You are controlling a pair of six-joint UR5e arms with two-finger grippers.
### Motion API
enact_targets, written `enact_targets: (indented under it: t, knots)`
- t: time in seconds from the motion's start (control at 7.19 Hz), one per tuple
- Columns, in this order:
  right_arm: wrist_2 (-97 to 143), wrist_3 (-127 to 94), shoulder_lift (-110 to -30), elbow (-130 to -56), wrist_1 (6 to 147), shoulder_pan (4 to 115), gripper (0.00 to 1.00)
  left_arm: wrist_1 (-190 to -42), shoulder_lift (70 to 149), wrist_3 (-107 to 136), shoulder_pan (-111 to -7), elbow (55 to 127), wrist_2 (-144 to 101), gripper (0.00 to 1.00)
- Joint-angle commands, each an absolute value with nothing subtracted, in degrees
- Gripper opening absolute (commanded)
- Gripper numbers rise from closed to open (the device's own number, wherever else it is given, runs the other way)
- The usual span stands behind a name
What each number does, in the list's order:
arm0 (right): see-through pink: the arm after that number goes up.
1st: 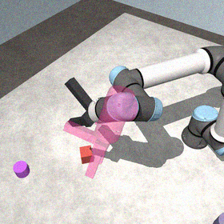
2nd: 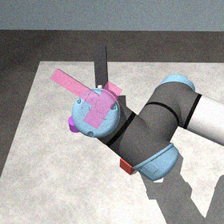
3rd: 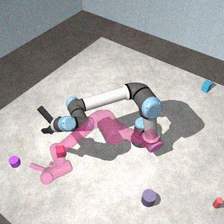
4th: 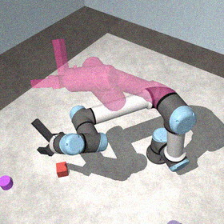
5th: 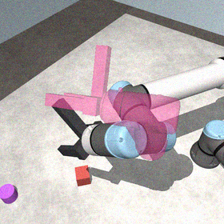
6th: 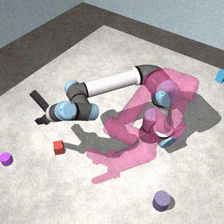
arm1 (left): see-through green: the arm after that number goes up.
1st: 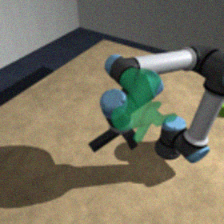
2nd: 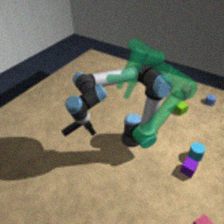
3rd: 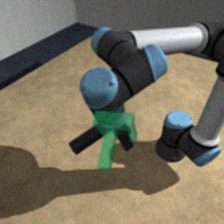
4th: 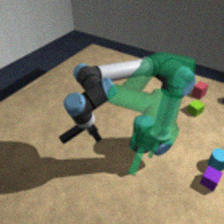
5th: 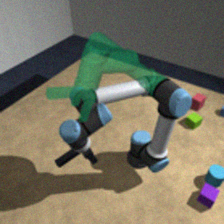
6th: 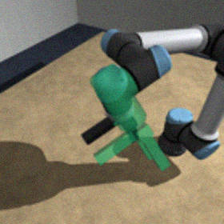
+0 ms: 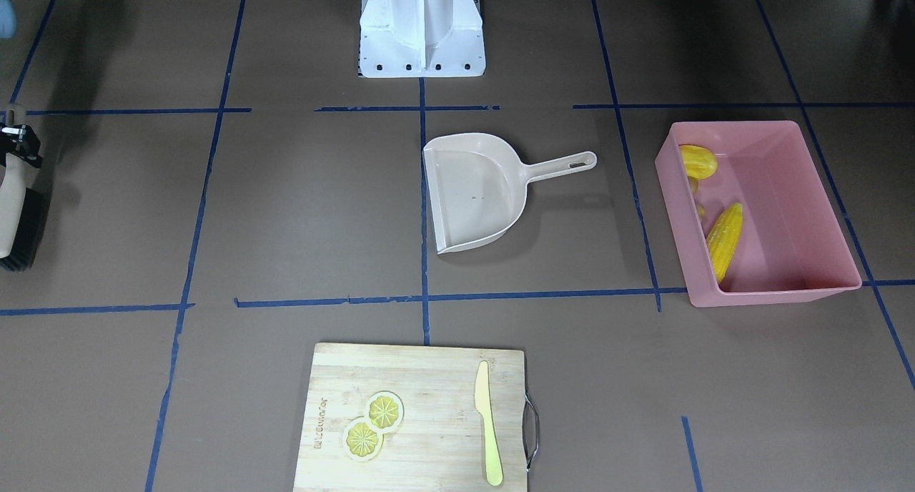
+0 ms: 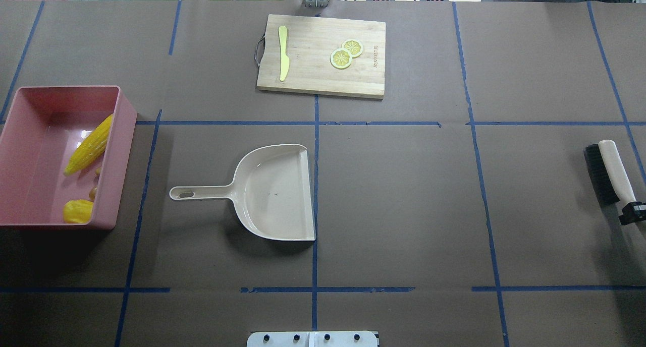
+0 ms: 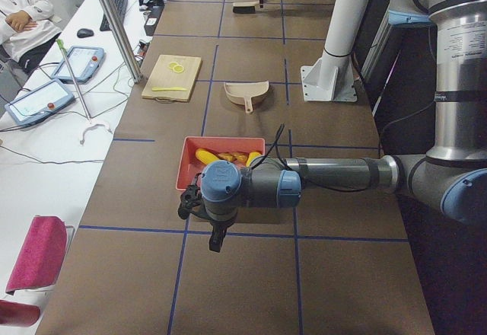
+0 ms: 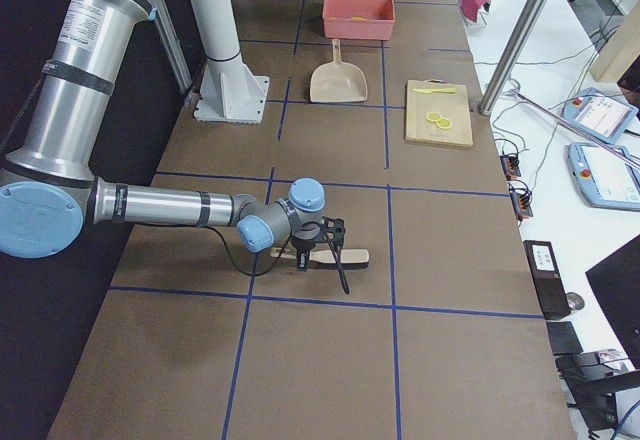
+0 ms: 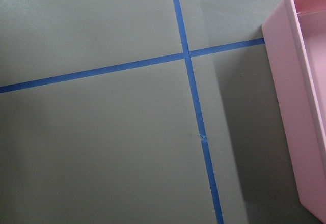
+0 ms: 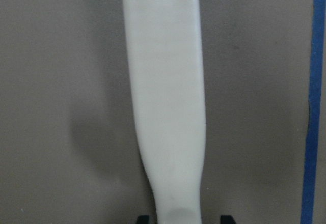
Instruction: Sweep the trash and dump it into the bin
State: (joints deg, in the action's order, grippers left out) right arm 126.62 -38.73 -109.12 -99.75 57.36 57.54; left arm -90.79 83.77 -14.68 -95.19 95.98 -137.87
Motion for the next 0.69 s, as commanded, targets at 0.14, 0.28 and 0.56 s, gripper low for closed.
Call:
enact_targets:
  t: [0.14, 0.28, 0.56]
  knots:
    - [126.47, -36.84, -108.98, -102.03, 57.74, 62.45, 1.0, -90.79, 83.85, -14.68, -95.19, 96.15, -137.72, 1.0]
    - [127.08, -31.08, -109.16, -101.95, 58.35, 66.41, 1.0, -90.88, 83.76, -14.68, -95.19, 96.15, -137.72, 1.0]
    - [129.98, -12.42, -108.9, -101.69, 68.57, 79.12, 1.0, -90.88, 82.98, -14.76, -95.1, 95.98, -137.03, 1.0]
